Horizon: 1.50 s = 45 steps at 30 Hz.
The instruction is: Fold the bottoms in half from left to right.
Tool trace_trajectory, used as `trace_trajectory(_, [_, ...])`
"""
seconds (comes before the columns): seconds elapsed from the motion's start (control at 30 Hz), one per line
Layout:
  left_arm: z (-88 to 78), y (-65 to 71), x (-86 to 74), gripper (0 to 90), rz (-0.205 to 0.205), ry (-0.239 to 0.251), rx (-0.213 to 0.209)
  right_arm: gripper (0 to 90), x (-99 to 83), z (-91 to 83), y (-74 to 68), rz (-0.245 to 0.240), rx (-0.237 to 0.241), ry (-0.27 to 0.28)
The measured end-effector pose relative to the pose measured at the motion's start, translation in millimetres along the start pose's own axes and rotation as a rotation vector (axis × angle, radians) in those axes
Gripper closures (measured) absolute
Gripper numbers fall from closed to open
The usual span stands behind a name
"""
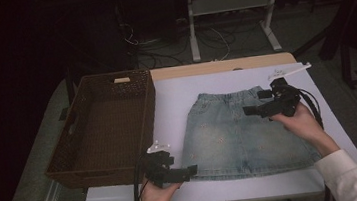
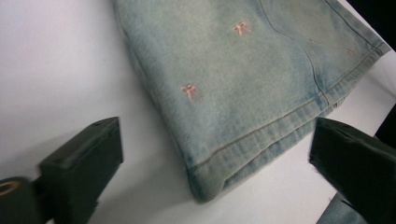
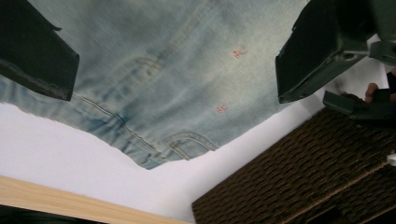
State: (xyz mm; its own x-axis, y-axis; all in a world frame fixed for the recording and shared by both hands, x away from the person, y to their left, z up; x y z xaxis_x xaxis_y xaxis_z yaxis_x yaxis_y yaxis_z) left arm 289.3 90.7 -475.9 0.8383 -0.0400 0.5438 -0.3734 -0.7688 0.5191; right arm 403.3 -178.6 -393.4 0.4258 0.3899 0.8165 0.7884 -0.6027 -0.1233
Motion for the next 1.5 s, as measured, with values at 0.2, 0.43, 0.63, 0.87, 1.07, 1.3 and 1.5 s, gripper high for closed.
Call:
trace_trajectory(0.2, [-0.5, -9.1, -1.7, 21.2, -0.051, 0.019, 0.030, 0.0, 7.8, 19.1, -4.3, -0.024, 0.017, -0.022])
trace_trajectory(0.43, [2.1, -17.5, -5.1, 42.3, -0.089, 0.016, 0.061, 0.0, 13.3, 44.4, -7.1, -0.044, 0.036, -0.046])
trace_trajectory(0.63, [4.8, -16.7, -8.8, 54.4, -0.086, 0.003, 0.049, 0.0, 20.7, 64.2, -6.7, -0.049, 0.041, -0.060])
trace_trajectory(0.87, [9.7, -14.0, -13.5, 69.8, -0.080, -0.021, 0.003, 0.0, 37.3, 85.2, -8.0, -0.066, 0.047, -0.054])
trace_trajectory(1.07, [10.3, -12.6, -14.7, 81.4, -0.066, -0.017, -0.009, 0.0, 47.3, 105.8, -7.8, -0.072, 0.053, -0.052])
trace_trajectory(1.3, [9.2, -11.7, -14.8, 81.7, -0.036, -0.013, -0.017, 0.0, 54.8, 131.0, 1.5, -0.051, 0.043, -0.052])
trace_trajectory(1.5, [6.8, -9.9, -14.7, 81.7, -0.006, 0.003, -0.028, 0.0, 53.9, 153.8, 12.6, -0.040, 0.009, -0.056])
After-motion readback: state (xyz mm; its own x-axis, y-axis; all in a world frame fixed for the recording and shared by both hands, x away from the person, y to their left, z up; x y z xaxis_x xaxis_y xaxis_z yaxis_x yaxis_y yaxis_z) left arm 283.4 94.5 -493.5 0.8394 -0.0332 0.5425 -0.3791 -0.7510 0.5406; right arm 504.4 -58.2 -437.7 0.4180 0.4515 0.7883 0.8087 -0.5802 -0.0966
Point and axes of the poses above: each handheld gripper's, and its own axes: z roughly forward along the jaws, x roughly out of its top, y roughly to its right, the point moved 8 cm from there along z, roughly forward along the jaws, and after that the axes turned 12 degrees about -z, right-handed, at the moved point
